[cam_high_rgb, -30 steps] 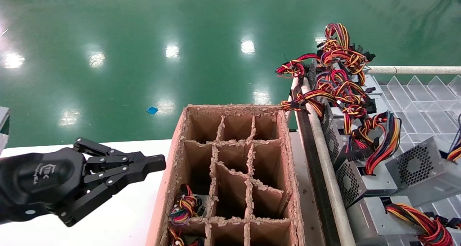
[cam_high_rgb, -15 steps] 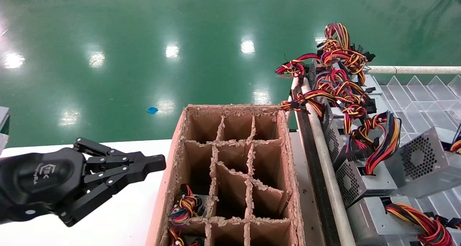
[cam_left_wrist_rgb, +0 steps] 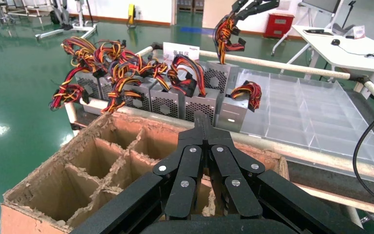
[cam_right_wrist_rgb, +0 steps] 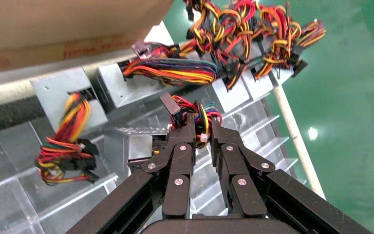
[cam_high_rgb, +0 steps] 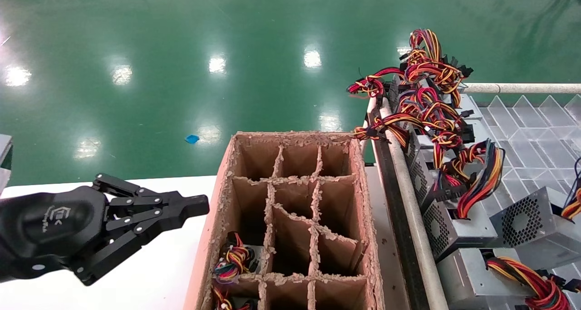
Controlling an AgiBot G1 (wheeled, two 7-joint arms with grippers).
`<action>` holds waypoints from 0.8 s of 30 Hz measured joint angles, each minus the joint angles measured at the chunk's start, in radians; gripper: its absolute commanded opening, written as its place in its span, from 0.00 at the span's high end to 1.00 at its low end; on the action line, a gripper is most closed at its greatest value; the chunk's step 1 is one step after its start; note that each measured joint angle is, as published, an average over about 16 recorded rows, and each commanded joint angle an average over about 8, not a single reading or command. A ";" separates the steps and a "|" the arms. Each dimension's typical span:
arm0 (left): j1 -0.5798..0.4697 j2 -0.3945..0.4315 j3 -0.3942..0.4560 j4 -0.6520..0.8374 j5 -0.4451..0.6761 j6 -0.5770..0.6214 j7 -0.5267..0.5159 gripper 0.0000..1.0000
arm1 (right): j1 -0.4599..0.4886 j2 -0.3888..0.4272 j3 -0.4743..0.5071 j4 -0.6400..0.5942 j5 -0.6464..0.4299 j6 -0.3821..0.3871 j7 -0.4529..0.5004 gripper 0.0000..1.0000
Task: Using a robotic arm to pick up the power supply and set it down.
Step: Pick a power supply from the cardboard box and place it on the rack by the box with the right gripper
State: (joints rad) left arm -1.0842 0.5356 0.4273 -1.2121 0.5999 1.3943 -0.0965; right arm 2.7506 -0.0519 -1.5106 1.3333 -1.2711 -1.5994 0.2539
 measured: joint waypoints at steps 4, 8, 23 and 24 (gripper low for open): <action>0.000 0.000 0.000 0.000 0.000 0.000 0.000 1.00 | -0.006 -0.030 -0.026 -0.003 -0.030 -0.001 0.012 1.00; 0.000 0.000 0.000 0.000 0.000 0.000 0.000 1.00 | -0.010 -0.072 -0.069 -0.009 -0.048 -0.001 0.024 1.00; 0.000 0.000 0.000 0.000 0.000 0.000 0.000 1.00 | 0.020 -0.208 -0.218 -0.052 -0.004 0.017 0.023 1.00; 0.000 0.000 0.000 0.000 0.000 0.000 0.000 1.00 | 0.023 -0.210 -0.222 -0.053 -0.001 0.019 0.022 1.00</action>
State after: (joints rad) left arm -1.0842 0.5356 0.4273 -1.2121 0.5999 1.3943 -0.0965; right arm 2.7738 -0.2624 -1.7324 1.2800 -1.2723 -1.5805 0.2762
